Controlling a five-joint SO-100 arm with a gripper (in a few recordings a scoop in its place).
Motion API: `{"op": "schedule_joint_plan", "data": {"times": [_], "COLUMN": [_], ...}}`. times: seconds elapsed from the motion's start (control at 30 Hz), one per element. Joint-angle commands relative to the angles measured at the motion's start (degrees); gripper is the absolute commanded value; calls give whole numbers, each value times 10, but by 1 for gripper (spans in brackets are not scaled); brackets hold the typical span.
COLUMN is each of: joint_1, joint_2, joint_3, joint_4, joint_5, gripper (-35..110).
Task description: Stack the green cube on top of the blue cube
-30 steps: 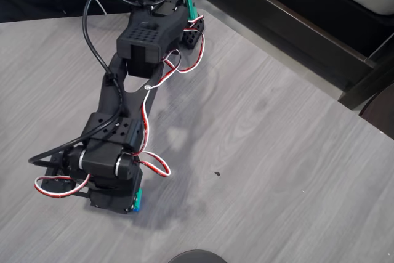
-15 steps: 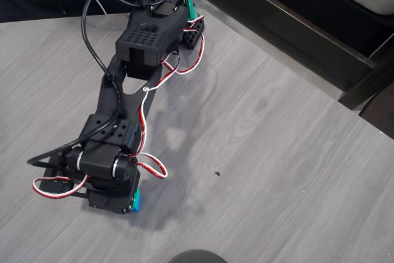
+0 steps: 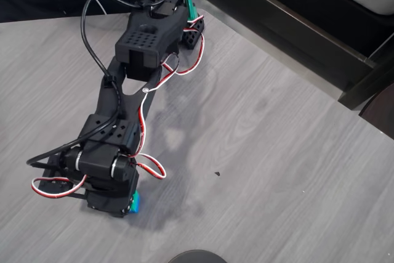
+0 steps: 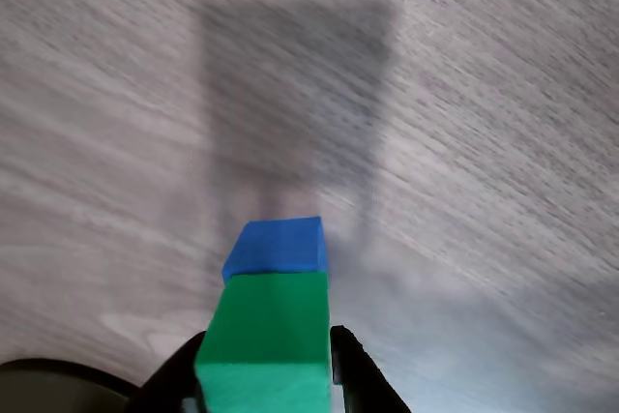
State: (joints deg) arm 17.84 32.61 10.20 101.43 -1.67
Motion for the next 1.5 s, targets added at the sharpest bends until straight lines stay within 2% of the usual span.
{"op": "schedule_joint_plan", "data": {"times": [0.0, 0.33, 0.47, 0.6, 0.73, 0.87, 0.97, 1.2, 1.47], "joint_1": [11, 11, 7, -13, -65, -130, -147, -132, -125], "joint_2": [19, 107, 198, 394, 678, 989, 1143, 1267, 1385], "joint_3": [-22, -14, 47, 256, 529, 835, 996, 1201, 1329], "joint_4": [8, 12, 12, 11, 1, -93, -135, -181, -239], "joint_5": [-6, -7, -7, -7, -4, -3, -6, -15, -33], "gripper": [33, 36, 36, 36, 36, 36, 36, 35, 34]}}
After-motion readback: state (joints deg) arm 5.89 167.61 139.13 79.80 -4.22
